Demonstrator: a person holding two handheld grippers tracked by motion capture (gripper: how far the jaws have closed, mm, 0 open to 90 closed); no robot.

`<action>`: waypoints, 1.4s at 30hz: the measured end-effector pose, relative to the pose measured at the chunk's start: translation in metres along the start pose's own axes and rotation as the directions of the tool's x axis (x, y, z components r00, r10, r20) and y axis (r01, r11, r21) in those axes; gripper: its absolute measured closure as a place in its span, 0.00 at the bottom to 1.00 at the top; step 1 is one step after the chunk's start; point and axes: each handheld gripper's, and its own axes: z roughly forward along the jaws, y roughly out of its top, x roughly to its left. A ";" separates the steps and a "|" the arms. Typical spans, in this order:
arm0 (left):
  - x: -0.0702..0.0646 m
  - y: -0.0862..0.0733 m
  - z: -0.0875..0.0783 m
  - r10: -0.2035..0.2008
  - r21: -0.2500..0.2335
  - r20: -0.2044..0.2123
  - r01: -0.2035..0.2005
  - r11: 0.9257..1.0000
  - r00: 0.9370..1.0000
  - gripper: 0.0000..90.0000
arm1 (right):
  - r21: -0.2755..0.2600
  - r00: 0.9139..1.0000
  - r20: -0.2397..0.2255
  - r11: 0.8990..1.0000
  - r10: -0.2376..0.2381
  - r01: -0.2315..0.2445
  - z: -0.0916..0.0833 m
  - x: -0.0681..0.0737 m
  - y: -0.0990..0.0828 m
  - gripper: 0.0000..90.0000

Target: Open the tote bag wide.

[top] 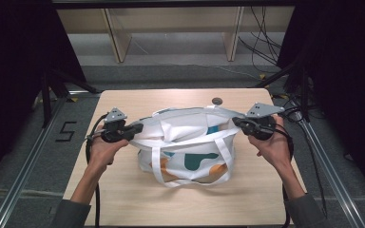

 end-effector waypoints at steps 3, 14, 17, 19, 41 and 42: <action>0.004 -0.003 0.009 0.003 0.037 0.005 -0.003 0.999 1.000 0.99 | 0.045 0.999 -0.025 0.998 0.042 -0.041 0.010 -0.004 -0.016 1.00; 0.018 -0.044 0.041 -0.079 0.123 0.002 0.078 0.989 0.997 1.00 | 0.202 0.989 -0.066 0.972 0.132 -0.116 0.059 0.000 -0.069 1.00; 0.013 -0.047 0.043 -0.020 0.160 -0.047 0.027 0.987 0.999 1.00 | 0.231 0.985 -0.080 0.964 0.156 -0.133 0.071 0.007 -0.080 1.00; 0.014 -0.047 0.042 -0.023 0.163 -0.038 0.029 0.986 0.999 1.00 | 0.243 0.987 -0.080 0.963 0.139 -0.116 0.069 0.007 -0.078 1.00; -0.062 0.029 0.063 0.045 0.136 0.226 -0.077 0.988 0.973 0.94 | 0.023 0.978 -0.208 0.999 -0.027 0.032 0.059 0.049 0.020 1.00; -0.063 0.029 0.072 0.088 0.201 0.227 -0.135 0.970 0.970 0.95 | 0.057 0.974 -0.225 0.997 -0.037 0.052 0.064 0.052 0.019 1.00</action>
